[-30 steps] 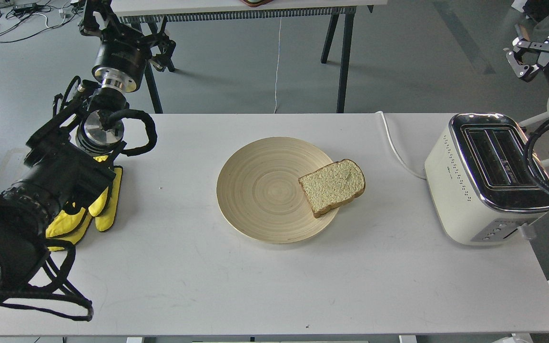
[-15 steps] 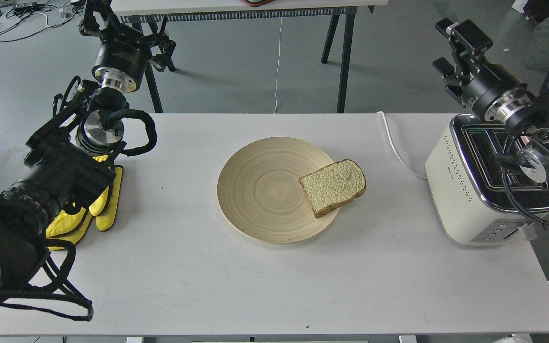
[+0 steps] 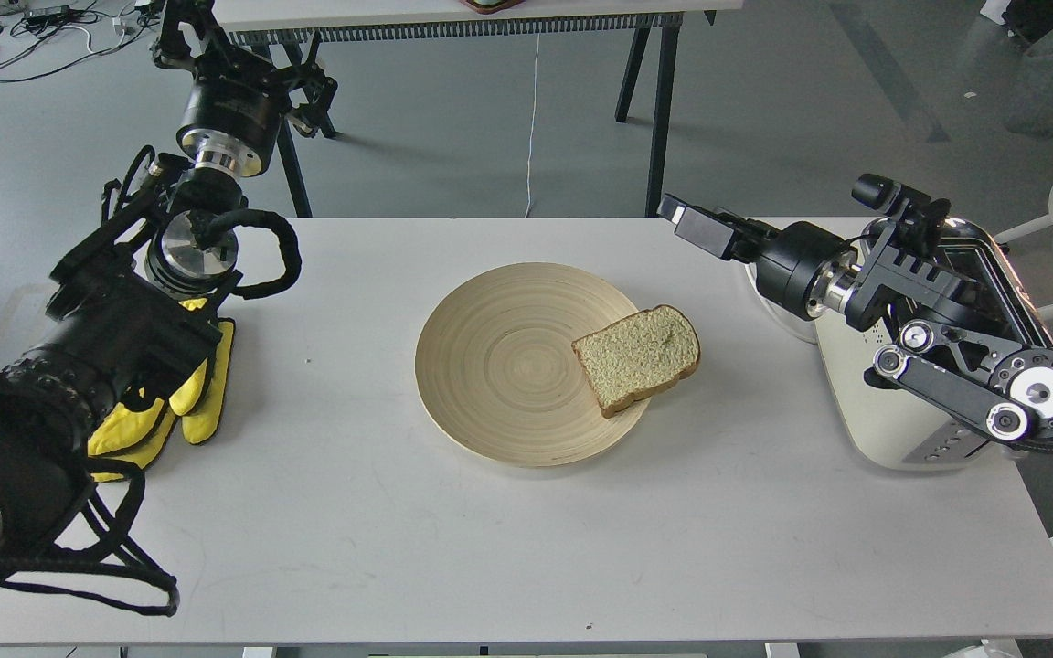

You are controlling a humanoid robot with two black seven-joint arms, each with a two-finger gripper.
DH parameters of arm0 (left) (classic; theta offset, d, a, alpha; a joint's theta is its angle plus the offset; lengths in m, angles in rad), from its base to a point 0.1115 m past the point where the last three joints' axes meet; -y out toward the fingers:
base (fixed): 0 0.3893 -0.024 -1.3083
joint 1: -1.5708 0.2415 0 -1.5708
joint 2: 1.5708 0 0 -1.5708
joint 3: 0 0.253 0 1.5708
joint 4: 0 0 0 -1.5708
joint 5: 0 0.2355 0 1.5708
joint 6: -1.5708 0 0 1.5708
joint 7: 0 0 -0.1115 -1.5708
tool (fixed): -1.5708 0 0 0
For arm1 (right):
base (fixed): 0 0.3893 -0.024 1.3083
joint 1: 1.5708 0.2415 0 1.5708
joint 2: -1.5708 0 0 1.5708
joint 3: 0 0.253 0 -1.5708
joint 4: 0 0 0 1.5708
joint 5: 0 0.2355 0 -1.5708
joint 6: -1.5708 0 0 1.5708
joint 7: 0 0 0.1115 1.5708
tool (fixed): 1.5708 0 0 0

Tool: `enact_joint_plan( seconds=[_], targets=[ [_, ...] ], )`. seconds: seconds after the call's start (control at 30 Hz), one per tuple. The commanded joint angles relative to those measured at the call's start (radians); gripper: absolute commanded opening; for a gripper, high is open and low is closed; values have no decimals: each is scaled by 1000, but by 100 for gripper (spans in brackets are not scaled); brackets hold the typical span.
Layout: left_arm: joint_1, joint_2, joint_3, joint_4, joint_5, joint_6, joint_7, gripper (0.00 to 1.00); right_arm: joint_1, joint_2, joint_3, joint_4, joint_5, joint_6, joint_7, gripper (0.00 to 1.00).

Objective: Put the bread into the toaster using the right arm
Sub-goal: 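Move the right gripper from the toaster toward the bread slice on the plate, then close the right gripper on the edge of the bread slice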

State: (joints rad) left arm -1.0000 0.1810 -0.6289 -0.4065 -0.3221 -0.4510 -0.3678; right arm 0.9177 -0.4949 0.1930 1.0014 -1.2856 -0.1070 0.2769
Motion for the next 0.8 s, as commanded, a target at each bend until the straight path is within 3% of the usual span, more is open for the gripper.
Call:
enact_joint_plan(
  seconds=[0.0, 0.17, 0.43, 0.67, 0.77],
  targets=[
    [0, 0, 0, 0, 0, 0, 0, 100, -6, 65, -53, -119, -18, 0, -1, 92],
    [1, 0, 0, 0, -2, 0, 0, 100, -34, 197, -110, -289, -12, -2, -4, 87],
    [1, 0, 0, 0, 0, 0, 0, 100, -97, 208, -107, -294, -11, -3, -8, 76],
    [0, 0, 0, 0, 0, 0, 0, 100, -123, 228, -93, -299, 8, -8, -30, 73],
    [0, 0, 0, 0, 0, 0, 0, 100, -123, 231, -93, -291, 51, -8, -31, 63]
  ],
)
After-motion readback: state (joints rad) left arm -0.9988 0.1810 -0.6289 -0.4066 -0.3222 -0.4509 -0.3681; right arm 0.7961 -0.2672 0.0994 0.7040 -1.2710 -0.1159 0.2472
